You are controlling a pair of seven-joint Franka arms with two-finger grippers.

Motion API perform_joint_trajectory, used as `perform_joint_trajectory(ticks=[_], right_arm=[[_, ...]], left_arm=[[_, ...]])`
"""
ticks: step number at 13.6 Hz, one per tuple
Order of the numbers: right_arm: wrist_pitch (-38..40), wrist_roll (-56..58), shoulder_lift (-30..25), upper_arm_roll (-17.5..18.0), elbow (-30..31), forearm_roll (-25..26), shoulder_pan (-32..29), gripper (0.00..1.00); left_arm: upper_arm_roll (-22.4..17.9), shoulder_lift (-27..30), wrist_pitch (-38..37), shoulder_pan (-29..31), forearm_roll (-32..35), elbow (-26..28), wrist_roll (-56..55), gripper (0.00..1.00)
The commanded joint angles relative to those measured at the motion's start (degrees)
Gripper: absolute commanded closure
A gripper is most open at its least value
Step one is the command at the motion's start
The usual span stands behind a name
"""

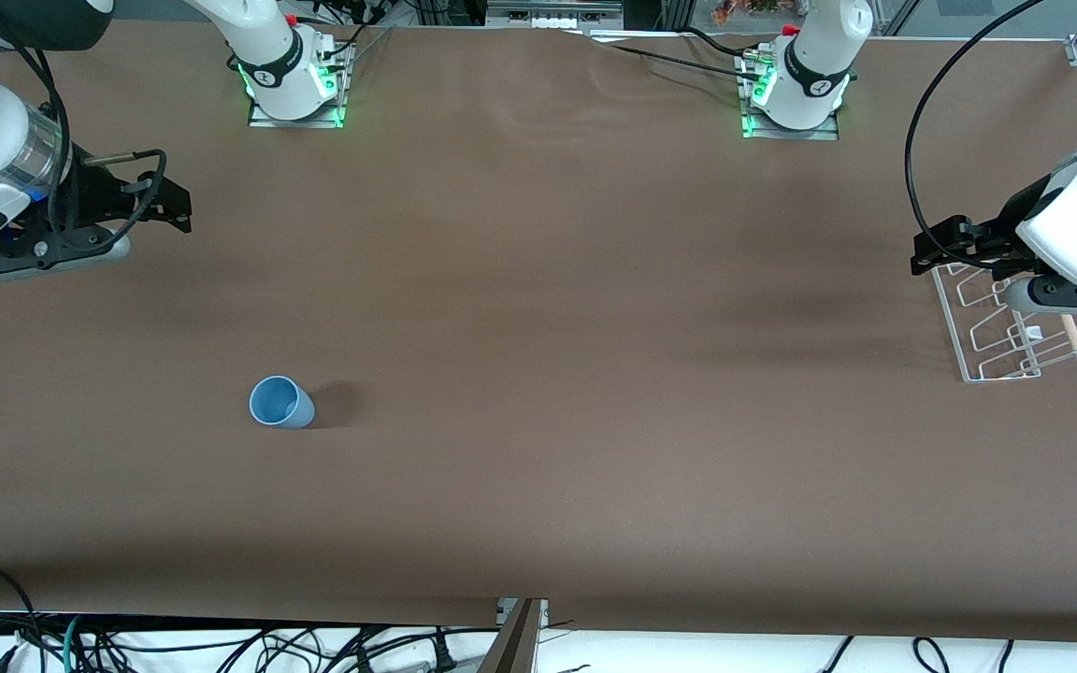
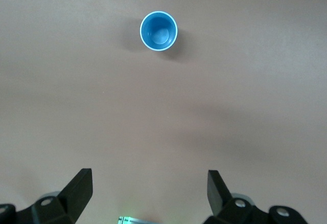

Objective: Transfer cup to left arm and place on rack
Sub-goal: 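Lower the right gripper onto the blue cup and close around it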

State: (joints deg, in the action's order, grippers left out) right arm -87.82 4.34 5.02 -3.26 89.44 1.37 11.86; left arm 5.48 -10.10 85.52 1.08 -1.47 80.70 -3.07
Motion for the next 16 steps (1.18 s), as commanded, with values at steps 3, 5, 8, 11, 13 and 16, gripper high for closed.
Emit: perform_joint_trajectory(ticks=[3,5,8,11,13,16], right_arm=[[-14.8,0.1,0.3,-0.6,12.7,1.0,-0.9,0.01],[-21.9,0.1,4.7,-1.5,15.0,0.6,-1.1,0.01],[-30.0,0.1,11.5,-1.8,14.4,0.6,-1.3,0.01],[-34.1,0.2,19.0,-1.8,7.7,0.0,-1.8,0.01],[-33.9,0.2,24.2,-1.7,2.1,-0.1,-1.6,0.01],[-34.4,0.5,29.3,-1.6,-1.4,-1.3,-1.8,0.01]], left_arm=[[0.0,-0.9,-0.5,-0.1,-0.8,-1.9,-0.1,0.0],[-0.2,-0.9,-0.5,-0.1,-0.9,-1.9,-0.3,0.0],[0.0,-0.9,-0.5,-0.2,-0.9,-1.9,-0.3,0.0],[0.2,-0.9,-0.5,-0.4,-1.0,-1.9,-0.5,0.0],[0.1,-1.2,-0.4,-0.1,-1.1,-1.9,-0.5,0.0],[0.7,-1.3,-0.5,-1.3,-0.9,-1.9,-0.5,0.0]])
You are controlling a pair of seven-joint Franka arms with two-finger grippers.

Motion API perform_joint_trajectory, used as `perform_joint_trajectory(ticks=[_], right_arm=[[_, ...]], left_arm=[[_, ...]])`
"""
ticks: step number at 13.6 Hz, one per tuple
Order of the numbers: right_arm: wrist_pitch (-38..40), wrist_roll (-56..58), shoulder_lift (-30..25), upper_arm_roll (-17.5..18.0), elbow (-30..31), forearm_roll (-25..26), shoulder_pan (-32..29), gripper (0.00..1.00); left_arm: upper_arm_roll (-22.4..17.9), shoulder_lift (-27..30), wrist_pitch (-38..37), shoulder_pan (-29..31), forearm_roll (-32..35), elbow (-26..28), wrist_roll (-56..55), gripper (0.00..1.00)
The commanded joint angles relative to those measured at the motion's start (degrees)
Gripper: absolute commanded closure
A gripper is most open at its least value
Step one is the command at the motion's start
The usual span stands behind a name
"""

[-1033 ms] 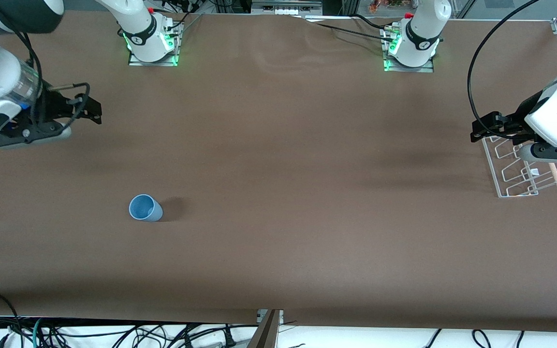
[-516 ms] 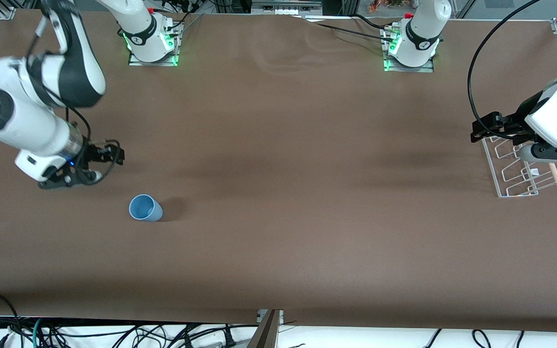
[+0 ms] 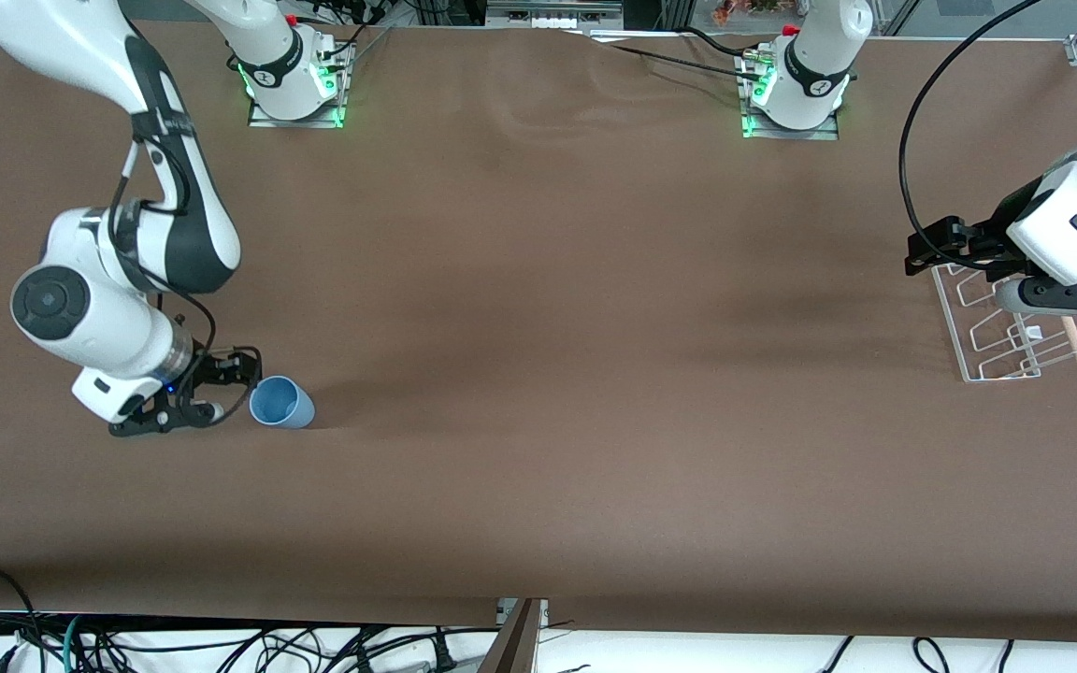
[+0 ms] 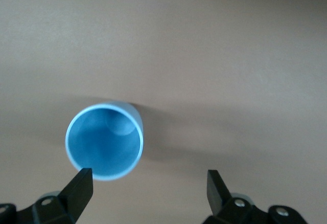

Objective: Transfer cup to left arm and place on rack
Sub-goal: 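Lower the right gripper onto the blue cup and close around it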

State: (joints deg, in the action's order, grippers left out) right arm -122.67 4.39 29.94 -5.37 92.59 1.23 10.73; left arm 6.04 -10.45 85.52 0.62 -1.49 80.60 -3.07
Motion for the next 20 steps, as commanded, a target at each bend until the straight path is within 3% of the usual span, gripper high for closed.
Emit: perform_joint_trajectory(ticks=[1,6,7,8,9,11,12,15,18,20], right_arm=[[0.0,0.5,6.0,0.5,-5.3,-2.8,-0.6,0.01],[-3.1,0.5,8.8,0.5,-5.2,-3.6,-0.5,0.02],[-4.4,0.4,9.6,0.6,-4.8,-3.7,-0.6,0.07],[-4.6,0.2,10.3,0.6,-4.7,-4.0,-0.6,0.19],[-4.5,-0.1,10.4,0.6,-4.7,-4.8,-0.6,0.37],[-4.0,-0.1,10.5,0.6,-4.7,-5.2,-0.6,0.87],[-3.6,-0.2,10.4,0.6,-4.7,-5.3,-0.5,1.0],[0.5,-0.7,9.9,0.9,-5.3,-6.6,-0.2,1.0],[7.3,-3.4,9.6,1.1,-8.8,-14.7,1.7,1.0],[12.6,-9.5,9.7,1.3,-12.8,-17.4,3.8,1.0]], left_arm=[[0.1,-1.0,-0.5,-0.8,-0.9,-1.8,-0.5,0.0],[0.2,-1.0,-0.4,-0.7,-1.2,-1.2,0.2,0.0],[0.7,-0.9,0.1,-0.7,-1.8,-0.9,0.2,0.0],[1.3,-0.8,0.5,-0.6,-2.3,-0.4,0.3,0.0],[1.3,-0.8,0.5,-0.6,-2.5,-0.2,1.0,0.0],[1.4,-0.9,0.5,-0.7,-3.0,-0.1,5.0,0.0],[1.4,-0.9,0.4,-0.7,-3.0,0.0,7.4,0.0],[1.3,-0.7,0.4,-0.6,-3.2,1.4,14.4,0.0],[1.3,-1.4,1.0,-0.8,-4.6,2.6,19.0,0.0],[1.4,-1.3,1.1,-0.7,-5.6,2.6,26.1,0.0]])
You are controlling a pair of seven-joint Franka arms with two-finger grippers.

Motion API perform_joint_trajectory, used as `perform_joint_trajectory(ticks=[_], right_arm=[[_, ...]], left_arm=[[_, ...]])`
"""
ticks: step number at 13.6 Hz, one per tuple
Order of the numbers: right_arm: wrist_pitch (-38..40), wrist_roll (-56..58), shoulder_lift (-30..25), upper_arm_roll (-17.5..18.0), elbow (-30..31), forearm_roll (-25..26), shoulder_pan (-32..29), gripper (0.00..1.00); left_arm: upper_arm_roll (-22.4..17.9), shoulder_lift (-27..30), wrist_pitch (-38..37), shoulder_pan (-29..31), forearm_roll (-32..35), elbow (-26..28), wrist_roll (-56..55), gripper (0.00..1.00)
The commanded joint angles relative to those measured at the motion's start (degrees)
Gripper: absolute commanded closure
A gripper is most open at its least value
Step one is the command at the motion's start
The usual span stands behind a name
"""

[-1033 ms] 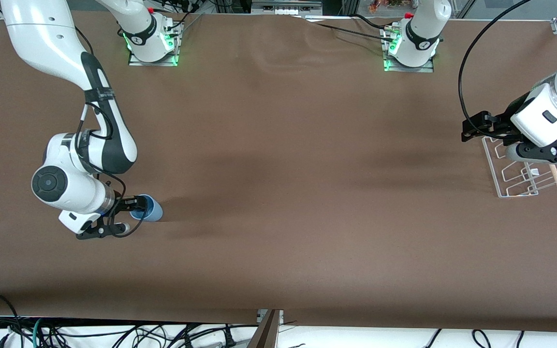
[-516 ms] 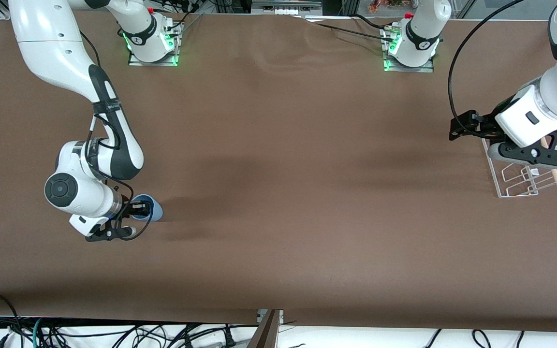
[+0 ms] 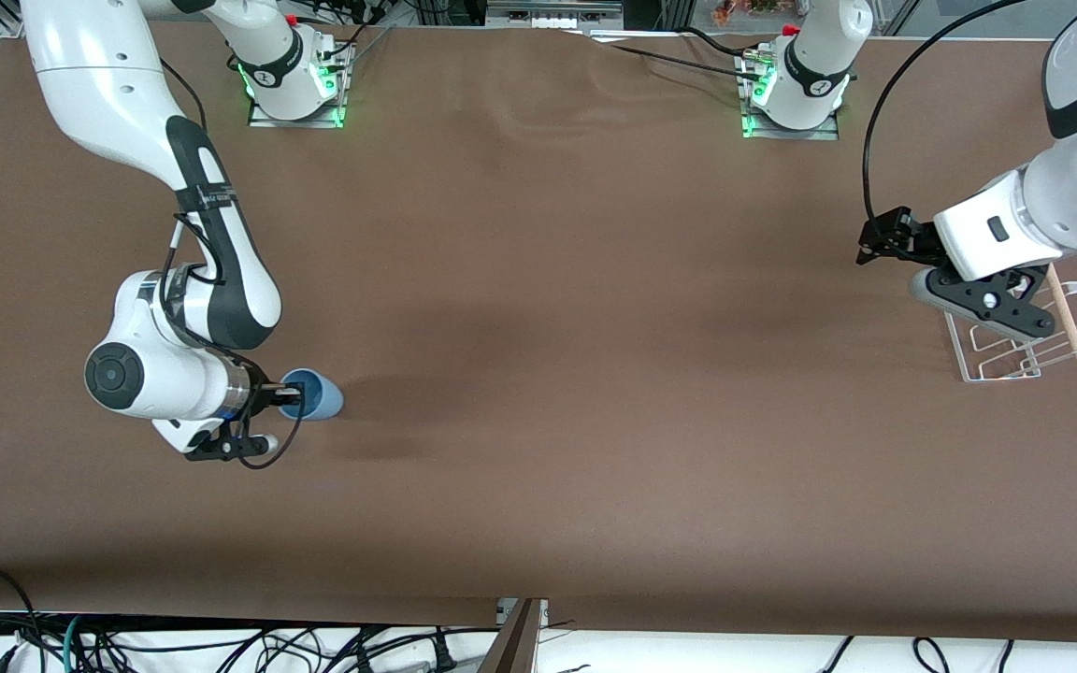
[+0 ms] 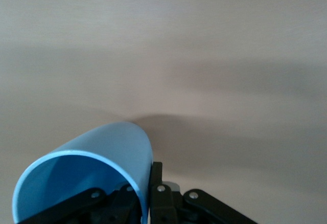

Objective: Transfer cup to left arm and place on rack
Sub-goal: 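Lift the cup with the right gripper while the left gripper approaches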

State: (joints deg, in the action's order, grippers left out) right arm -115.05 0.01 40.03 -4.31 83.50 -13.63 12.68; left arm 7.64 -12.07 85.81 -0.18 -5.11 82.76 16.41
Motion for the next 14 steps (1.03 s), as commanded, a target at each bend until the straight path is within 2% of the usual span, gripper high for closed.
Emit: perform_joint_trajectory(ticks=[1,3,5,6,8,11,14], right_arm=[[7.4,-9.2,-0.4,0.8,-5.5,-3.9,3.3,1.0],[10.6,-19.8,-0.5,3.6,-8.9,-9.1,5.2,1.0],[10.9,-33.1,-0.4,8.0,-12.0,-11.5,6.9,1.0],[10.1,-39.8,-0.3,11.3,-12.6,-12.8,7.3,1.0],[5.7,-52.0,-0.1,16.7,-13.3,-18.9,7.4,1.0],[-1.6,-65.4,-0.1,22.5,-13.5,-30.6,7.7,1.0],[-10.3,-73.6,0.0,23.5,-13.5,-33.7,11.1,1.0]], left_arm=[[0.0,0.2,0.8,0.0,-3.7,0.4,10.2,0.0],[0.2,0.2,0.8,0.0,-9.1,0.6,17.0,0.0],[0.5,0.2,1.0,0.0,-12.2,0.6,23.5,0.0],[1.7,0.3,1.8,0.0,-12.6,0.5,25.9,0.0],[4.7,0.5,4.5,0.0,-12.6,0.6,34.3,0.0],[7.9,0.9,9.4,0.1,-15.2,3.1,41.5,0.0],[9.7,1.3,15.6,0.0,-16.0,5.6,50.4,0.0]])
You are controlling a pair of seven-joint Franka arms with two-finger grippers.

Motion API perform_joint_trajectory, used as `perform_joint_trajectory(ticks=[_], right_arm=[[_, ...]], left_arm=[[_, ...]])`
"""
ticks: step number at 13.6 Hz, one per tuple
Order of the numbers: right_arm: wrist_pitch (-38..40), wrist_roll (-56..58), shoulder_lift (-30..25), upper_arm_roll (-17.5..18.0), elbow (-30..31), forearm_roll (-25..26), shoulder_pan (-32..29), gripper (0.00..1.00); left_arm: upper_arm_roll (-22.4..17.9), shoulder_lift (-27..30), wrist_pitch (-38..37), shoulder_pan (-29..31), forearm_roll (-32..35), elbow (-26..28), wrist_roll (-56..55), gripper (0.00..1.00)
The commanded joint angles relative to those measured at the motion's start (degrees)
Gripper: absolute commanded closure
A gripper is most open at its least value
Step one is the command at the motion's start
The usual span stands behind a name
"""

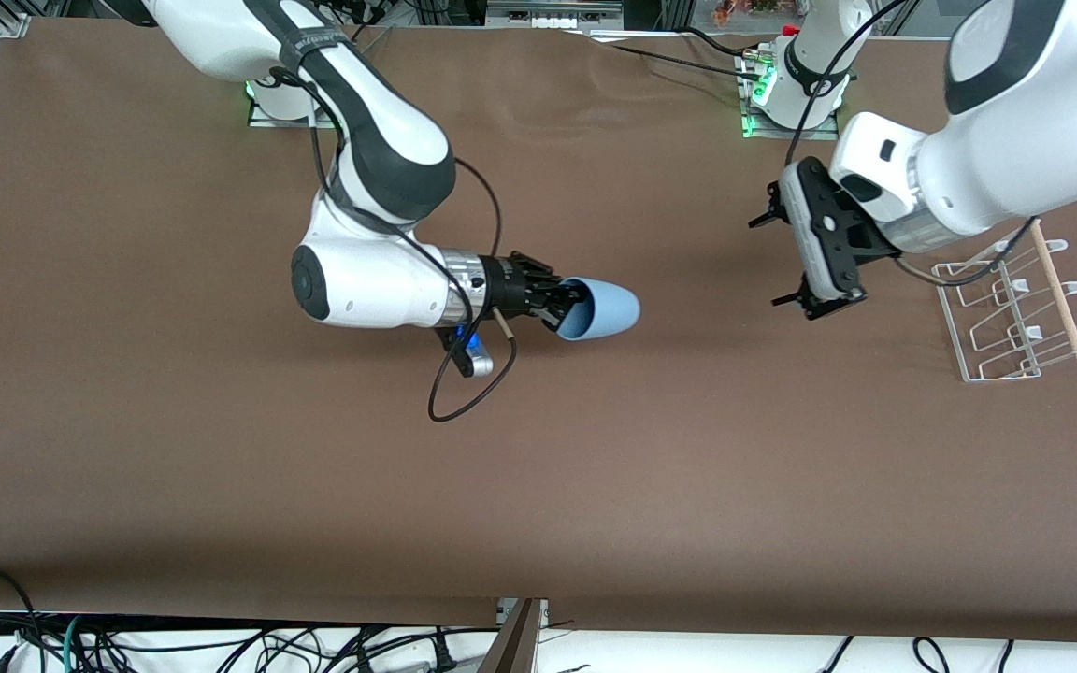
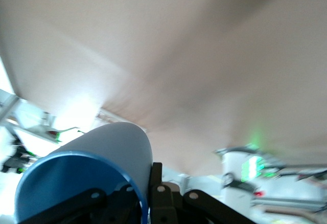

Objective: Transfer cup to left arm and place on rack
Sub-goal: 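Lift the cup with the right gripper while the left gripper approaches, then close the left gripper on the cup's base beside the right gripper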

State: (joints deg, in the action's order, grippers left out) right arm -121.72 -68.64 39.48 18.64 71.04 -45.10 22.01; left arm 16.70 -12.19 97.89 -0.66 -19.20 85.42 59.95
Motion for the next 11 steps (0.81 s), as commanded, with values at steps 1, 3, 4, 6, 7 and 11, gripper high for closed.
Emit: perform_joint_trajectory(ticks=[1,3,4,6,7,11], right_arm=[[-5.8,-7.2,0.6,0.5,-1.1,-2.5,2.6,1.0],[-8.0,-12.5,0.6,0.6,-1.1,-4.2,4.3,1.0],[-8.8,-15.2,0.5,0.6,-1.3,-4.7,4.9,1.0],[-9.6,-19.1,0.6,0.7,-2.5,-6.0,5.6,1.0],[-10.5,-20.3,0.6,0.6,-2.8,-6.3,6.1,1.0],[-11.2,-22.6,0.4,0.5,-4.4,-6.1,7.7,1.0]], left_arm=[[0.7,1.4,5.0,0.5,-3.7,4.1,10.1,0.0],[0.6,1.5,7.7,0.7,-7.0,6.5,16.7,0.0],[0.7,1.5,8.8,0.8,-7.3,6.9,19.3,0.0],[0.6,1.7,10.5,0.7,-7.3,7.8,20.6,0.0],[0.6,2.1,12.2,0.7,-7.3,8.6,20.6,0.0],[2.9,2.3,19.5,0.7,-8.2,13.1,21.0,0.0]])
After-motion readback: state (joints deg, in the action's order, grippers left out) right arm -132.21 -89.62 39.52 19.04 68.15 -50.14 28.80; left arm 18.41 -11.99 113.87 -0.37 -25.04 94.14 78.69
